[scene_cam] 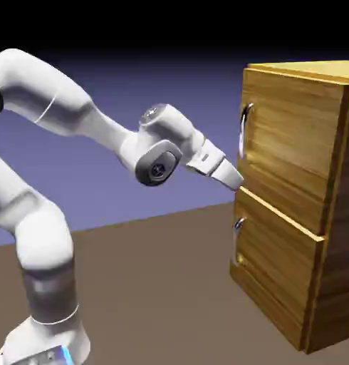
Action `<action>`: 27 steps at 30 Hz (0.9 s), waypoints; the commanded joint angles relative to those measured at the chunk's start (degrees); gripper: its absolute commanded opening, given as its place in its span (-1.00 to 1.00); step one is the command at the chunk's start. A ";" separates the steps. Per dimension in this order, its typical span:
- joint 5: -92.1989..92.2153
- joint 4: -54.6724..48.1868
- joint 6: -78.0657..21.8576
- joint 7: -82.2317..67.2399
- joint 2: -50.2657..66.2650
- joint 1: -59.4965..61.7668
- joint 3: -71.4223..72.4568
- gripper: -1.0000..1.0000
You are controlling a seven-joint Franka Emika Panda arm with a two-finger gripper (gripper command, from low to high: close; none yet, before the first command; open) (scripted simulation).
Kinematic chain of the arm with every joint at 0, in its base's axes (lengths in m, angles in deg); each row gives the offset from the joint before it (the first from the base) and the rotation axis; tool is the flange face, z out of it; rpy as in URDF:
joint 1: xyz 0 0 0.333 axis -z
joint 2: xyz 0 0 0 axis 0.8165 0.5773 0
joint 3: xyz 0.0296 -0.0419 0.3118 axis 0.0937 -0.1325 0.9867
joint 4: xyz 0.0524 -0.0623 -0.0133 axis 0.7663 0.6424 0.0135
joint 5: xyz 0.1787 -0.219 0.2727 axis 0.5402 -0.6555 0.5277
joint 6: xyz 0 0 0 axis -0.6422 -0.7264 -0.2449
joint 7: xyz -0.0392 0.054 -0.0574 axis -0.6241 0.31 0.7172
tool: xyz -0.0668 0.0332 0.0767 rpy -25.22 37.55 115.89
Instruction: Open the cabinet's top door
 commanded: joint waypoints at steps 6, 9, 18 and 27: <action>14.96 -0.76 -3.60 -6.98 -6.33 7.01 6.85 0.00; 22.43 -1.14 -5.41 -10.47 -9.49 10.52 10.27 0.00; 44.86 -2.28 -10.81 -20.93 -18.98 21.04 20.55 0.00; 67.29 -3.42 -16.22 -31.39 -28.47 31.56 30.82 0.00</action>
